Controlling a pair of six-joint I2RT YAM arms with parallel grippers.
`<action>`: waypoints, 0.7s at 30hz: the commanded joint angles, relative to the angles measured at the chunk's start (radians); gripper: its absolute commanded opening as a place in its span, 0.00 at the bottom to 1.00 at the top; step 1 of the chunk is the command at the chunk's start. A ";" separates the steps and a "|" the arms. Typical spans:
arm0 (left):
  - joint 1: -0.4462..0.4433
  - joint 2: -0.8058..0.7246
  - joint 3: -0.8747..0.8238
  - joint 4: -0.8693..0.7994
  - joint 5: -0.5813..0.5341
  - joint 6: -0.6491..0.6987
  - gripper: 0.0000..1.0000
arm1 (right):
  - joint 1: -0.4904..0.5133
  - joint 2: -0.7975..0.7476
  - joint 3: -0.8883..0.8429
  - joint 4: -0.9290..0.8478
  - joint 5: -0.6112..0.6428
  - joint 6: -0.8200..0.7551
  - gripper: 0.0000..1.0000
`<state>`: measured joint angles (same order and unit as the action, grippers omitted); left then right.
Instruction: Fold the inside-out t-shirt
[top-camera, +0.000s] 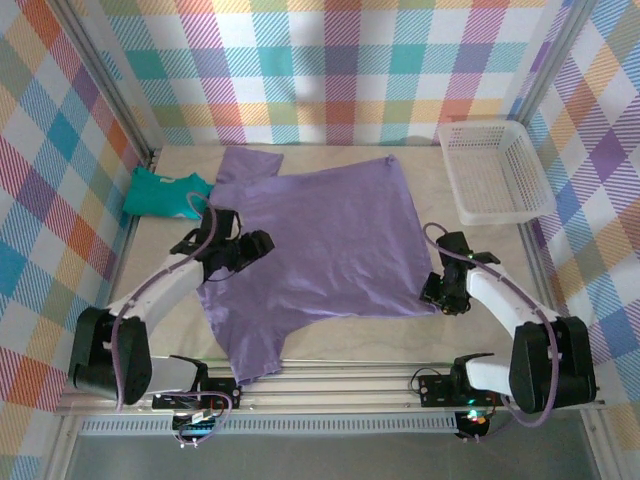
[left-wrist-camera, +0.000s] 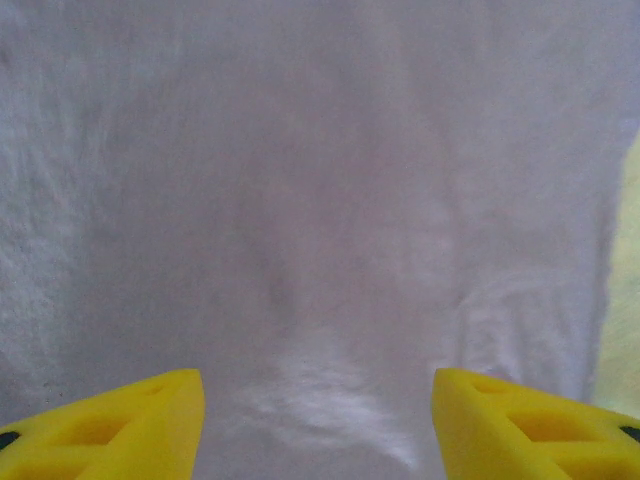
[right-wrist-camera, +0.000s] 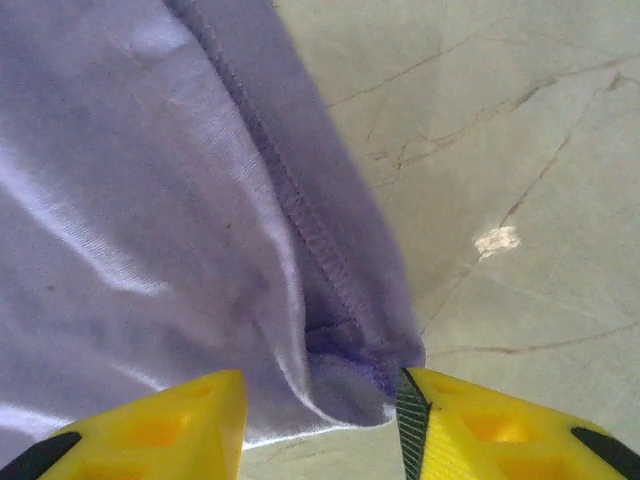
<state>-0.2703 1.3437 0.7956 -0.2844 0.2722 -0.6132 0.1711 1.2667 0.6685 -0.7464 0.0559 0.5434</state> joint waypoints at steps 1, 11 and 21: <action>-0.010 0.056 -0.032 0.073 -0.009 0.002 0.62 | -0.002 0.065 0.024 0.025 0.032 0.003 0.38; -0.004 0.149 -0.084 0.094 -0.194 0.053 0.62 | -0.043 0.148 0.094 -0.009 0.043 -0.029 0.20; 0.011 0.193 -0.141 0.145 -0.239 0.038 0.62 | -0.085 0.195 0.136 -0.059 0.085 -0.083 0.06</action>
<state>-0.2676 1.5082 0.6899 -0.1307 0.0750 -0.5831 0.0937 1.4445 0.7822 -0.7578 0.1238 0.4850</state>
